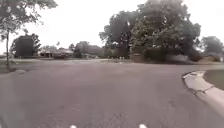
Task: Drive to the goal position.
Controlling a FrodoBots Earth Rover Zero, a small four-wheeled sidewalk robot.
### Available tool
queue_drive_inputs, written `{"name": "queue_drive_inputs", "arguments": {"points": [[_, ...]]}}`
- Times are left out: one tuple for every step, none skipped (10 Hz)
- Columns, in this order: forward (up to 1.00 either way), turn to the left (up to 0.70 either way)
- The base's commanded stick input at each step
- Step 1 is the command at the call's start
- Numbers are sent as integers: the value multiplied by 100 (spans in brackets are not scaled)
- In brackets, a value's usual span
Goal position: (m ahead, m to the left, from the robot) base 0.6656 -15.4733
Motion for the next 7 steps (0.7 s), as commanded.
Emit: {"name": "queue_drive_inputs", "arguments": {"points": [[70,-10],[70,-26],[70,-35],[70,-35],[70,-35],[70,-35],[70,-35]]}}
